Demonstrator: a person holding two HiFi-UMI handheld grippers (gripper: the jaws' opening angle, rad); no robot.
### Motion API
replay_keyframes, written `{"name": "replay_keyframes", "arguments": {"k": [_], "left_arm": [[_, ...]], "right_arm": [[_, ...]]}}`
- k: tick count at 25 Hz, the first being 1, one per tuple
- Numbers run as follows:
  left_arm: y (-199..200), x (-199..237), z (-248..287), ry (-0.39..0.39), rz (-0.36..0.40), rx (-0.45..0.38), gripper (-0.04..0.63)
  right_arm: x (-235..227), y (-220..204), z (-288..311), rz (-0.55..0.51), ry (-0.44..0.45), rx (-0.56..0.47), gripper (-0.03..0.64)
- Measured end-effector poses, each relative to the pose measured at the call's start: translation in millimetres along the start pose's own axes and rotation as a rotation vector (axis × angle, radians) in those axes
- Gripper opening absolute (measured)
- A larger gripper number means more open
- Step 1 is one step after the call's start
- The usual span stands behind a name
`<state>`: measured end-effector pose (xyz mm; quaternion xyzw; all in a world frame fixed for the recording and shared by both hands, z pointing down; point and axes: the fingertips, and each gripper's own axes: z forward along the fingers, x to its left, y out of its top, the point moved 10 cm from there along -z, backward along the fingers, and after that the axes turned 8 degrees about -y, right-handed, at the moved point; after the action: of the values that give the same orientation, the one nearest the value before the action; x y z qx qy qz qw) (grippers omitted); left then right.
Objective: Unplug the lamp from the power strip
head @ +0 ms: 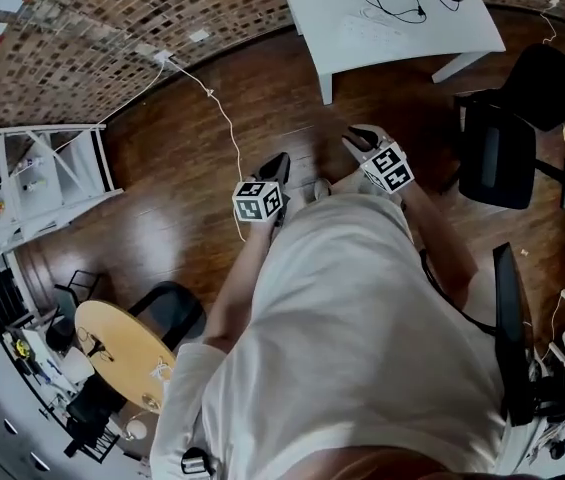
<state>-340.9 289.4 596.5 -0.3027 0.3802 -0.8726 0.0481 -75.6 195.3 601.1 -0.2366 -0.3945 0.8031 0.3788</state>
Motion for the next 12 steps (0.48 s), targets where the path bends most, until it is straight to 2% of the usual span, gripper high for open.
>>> {"name": "replay_keyframes", "arguments": {"k": [6, 12], "left_arm": [[-14, -15, 13, -0.094, 0.053, 0.066, 0.003], [-19, -20, 22, -0.103, 0.038, 0.048, 0.003]], "right_arm": [[5, -25, -20, 0.079, -0.064, 0.045, 0.092], [10, -30, -31, 0.06, -0.069, 0.047, 0.089]]}}
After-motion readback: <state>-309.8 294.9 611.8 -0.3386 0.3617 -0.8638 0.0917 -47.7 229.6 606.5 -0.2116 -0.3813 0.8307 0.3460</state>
